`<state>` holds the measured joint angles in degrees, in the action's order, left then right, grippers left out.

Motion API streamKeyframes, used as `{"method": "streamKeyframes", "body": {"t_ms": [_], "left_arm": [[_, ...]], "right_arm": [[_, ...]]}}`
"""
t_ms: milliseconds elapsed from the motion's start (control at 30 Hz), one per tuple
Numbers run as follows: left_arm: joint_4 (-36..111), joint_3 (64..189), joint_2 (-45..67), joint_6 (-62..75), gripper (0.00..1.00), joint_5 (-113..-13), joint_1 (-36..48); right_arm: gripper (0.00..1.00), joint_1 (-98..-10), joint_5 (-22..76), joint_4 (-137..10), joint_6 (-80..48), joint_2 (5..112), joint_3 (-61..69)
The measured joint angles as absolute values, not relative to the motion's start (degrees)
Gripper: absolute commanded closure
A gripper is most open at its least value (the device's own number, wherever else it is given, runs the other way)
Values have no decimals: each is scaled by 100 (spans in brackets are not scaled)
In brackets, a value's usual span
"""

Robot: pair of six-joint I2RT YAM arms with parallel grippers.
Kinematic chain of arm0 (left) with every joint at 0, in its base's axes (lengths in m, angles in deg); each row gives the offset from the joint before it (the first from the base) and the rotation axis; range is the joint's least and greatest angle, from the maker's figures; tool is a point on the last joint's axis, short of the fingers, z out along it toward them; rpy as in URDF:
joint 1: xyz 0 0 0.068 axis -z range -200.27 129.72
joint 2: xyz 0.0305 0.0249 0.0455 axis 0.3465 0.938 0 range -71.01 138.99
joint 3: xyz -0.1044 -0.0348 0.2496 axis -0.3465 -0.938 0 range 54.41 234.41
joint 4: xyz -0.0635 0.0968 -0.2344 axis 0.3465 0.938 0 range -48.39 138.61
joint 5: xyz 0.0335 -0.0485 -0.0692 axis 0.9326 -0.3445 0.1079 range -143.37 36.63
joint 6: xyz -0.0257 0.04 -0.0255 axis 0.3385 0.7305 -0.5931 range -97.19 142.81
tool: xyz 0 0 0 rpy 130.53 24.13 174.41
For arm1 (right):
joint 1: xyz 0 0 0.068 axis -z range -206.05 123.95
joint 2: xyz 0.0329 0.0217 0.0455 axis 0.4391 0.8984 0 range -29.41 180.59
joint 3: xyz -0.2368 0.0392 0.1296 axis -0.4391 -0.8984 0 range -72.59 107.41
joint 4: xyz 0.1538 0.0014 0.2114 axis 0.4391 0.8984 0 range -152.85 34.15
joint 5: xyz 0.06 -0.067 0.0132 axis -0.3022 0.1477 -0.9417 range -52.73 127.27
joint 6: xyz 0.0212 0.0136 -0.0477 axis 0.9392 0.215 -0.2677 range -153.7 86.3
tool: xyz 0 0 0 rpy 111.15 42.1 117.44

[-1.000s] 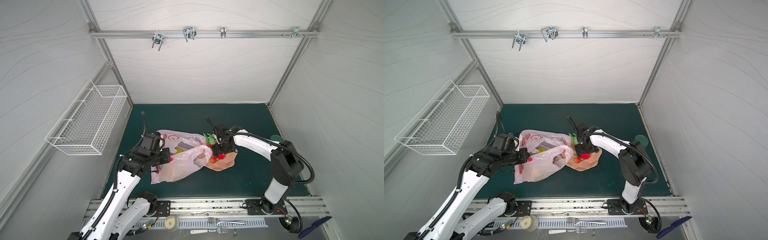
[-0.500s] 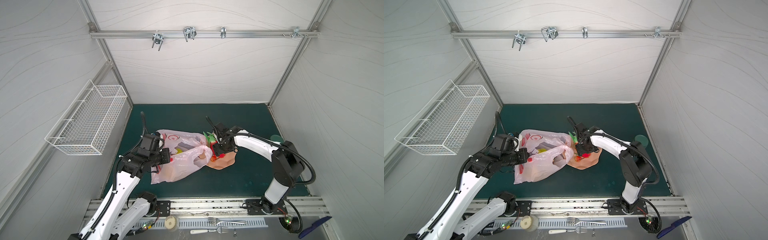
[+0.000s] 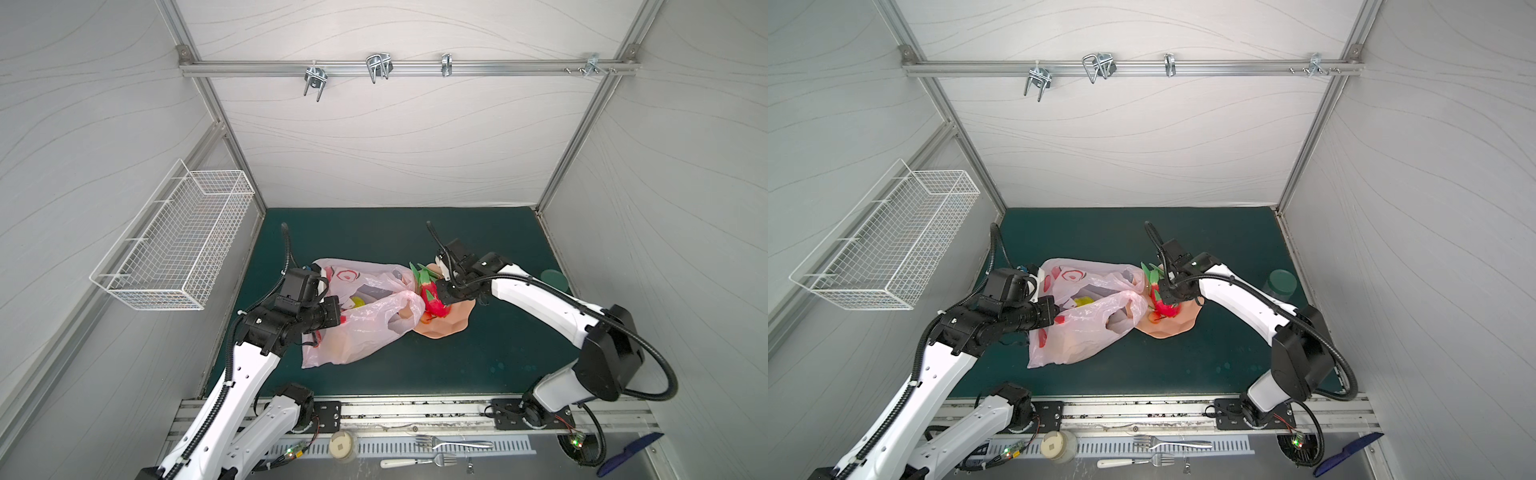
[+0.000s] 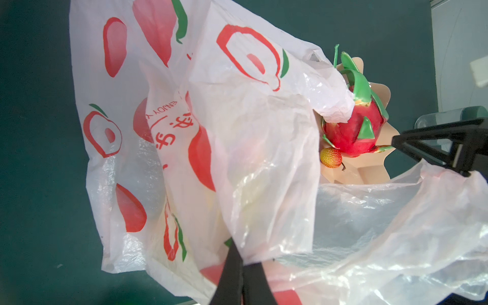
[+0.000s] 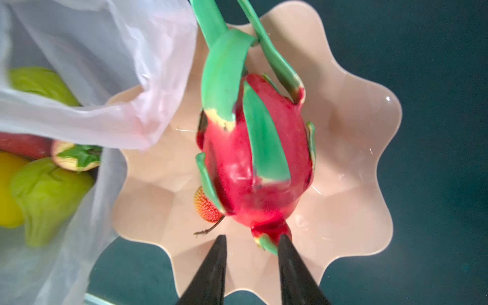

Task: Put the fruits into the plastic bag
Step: 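Close the right gripper on the red dragon fruit and adjust grip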

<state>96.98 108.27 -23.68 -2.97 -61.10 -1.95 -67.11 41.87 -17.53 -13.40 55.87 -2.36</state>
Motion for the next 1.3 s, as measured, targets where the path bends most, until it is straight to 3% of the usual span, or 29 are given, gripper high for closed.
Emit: {"method": "streamKeyframes", "body": {"t_ms": [133,167,233,367,433,833,1300], "left_arm": [[9648,10827,-2361,-297,100,-6195,-195],[9630,10827,-2359,-297,100,-6208,-195],[9593,10827,-2348,-297,100,-6243,-195],[9539,10827,-2319,-297,100,-6291,-195],[9510,10827,-2317,-297,100,-6322,-195],[9394,10751,-2302,-292,100,-6580,-195],[9401,10618,-2293,-275,100,-6628,-195]], "right_arm": [[66,-6639,3877,-1884,-1178,5279,-236],[60,-6628,3818,-1927,-1148,5255,-236],[35,-6601,3744,-1951,-1060,5263,-236],[8,-6553,3748,-1975,-1065,5382,-295],[1,-6542,3785,-1993,-1100,5460,-345],[1,-6540,3984,-2343,-1668,6450,-347],[1,-6610,4402,-2712,-1922,6848,-347]]}}
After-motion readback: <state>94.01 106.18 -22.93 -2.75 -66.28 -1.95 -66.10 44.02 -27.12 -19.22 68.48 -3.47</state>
